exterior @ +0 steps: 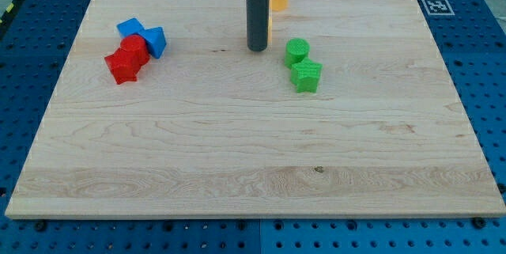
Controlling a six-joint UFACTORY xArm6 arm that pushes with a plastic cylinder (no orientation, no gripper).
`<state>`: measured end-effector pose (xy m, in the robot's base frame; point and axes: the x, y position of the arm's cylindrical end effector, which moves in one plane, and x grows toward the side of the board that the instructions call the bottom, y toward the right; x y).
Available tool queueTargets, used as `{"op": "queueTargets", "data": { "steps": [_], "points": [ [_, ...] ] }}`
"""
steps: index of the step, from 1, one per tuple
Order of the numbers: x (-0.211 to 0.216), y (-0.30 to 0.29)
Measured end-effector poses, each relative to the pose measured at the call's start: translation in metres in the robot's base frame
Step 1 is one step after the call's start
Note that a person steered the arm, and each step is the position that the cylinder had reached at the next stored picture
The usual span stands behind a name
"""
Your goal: Slide the yellow heart closer to the yellow hexagon
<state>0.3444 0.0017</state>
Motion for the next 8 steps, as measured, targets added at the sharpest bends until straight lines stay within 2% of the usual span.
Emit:
{"op": "queueTargets", "data": {
  "steps": [4, 5, 6, 7, 8],
  "points": [
    [-0.067, 0.0],
    [-0.068, 0.001],
    [-0.049, 0.026],
    [-0.047, 0.064],
    [-0.053, 0.071]
  ]
}}
